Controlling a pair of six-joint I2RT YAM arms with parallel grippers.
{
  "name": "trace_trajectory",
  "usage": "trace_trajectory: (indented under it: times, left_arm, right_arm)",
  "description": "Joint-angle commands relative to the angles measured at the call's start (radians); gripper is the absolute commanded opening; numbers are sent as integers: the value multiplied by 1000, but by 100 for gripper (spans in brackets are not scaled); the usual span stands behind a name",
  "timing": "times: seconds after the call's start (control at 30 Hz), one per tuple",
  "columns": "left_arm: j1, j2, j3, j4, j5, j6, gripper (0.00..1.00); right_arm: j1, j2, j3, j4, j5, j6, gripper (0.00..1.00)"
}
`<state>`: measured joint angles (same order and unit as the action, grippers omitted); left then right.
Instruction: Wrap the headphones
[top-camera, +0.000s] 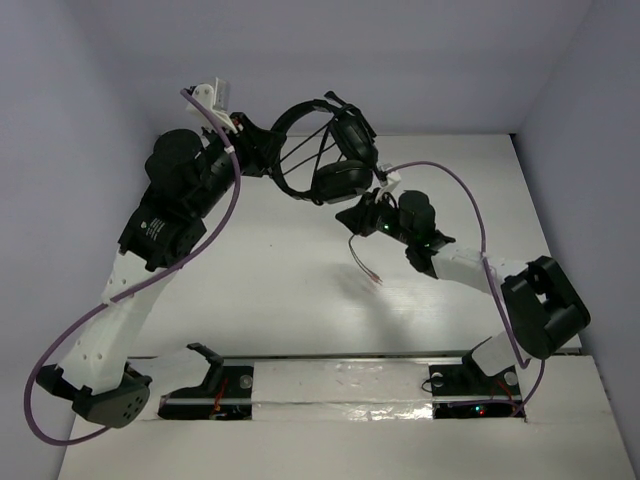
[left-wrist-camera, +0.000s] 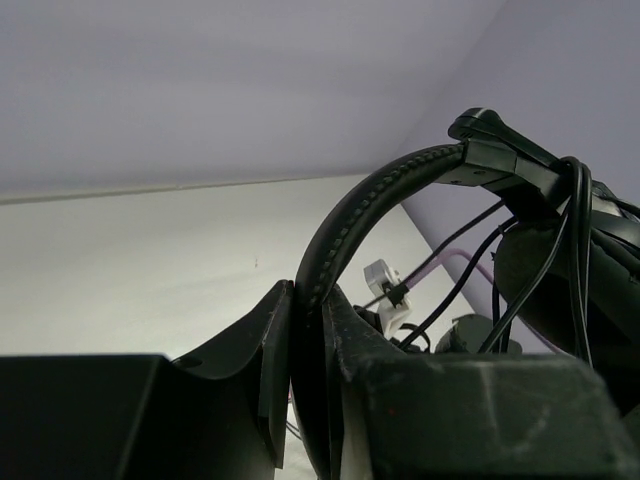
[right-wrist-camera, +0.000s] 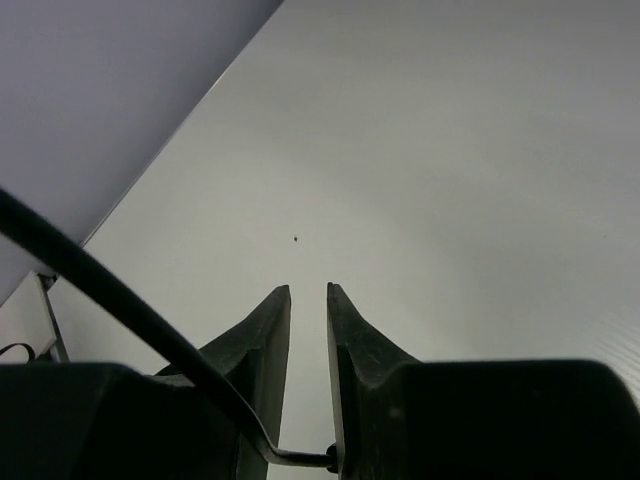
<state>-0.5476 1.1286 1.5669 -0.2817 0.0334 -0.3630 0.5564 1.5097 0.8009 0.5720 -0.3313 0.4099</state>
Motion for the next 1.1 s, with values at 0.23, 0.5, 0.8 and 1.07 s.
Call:
trace_trajectory:
  times: [0.23,0.5,0.8,1.07]
  left_arm:
    - [43,17,131,156,-24,-142,0]
    - [43,16,134,179,0,-160,0]
    - [43,25,168,153,-24,-145,0]
    - [43,65,179,151,-38,-140,0]
  right_arm:
    - [-6,105,-25,147,-49,41,30]
    - [-6,217,4,249,-92,87,37]
    - [-6,129,-58,213,46,86,42]
    - [62,-88,-149,169,28,9,64]
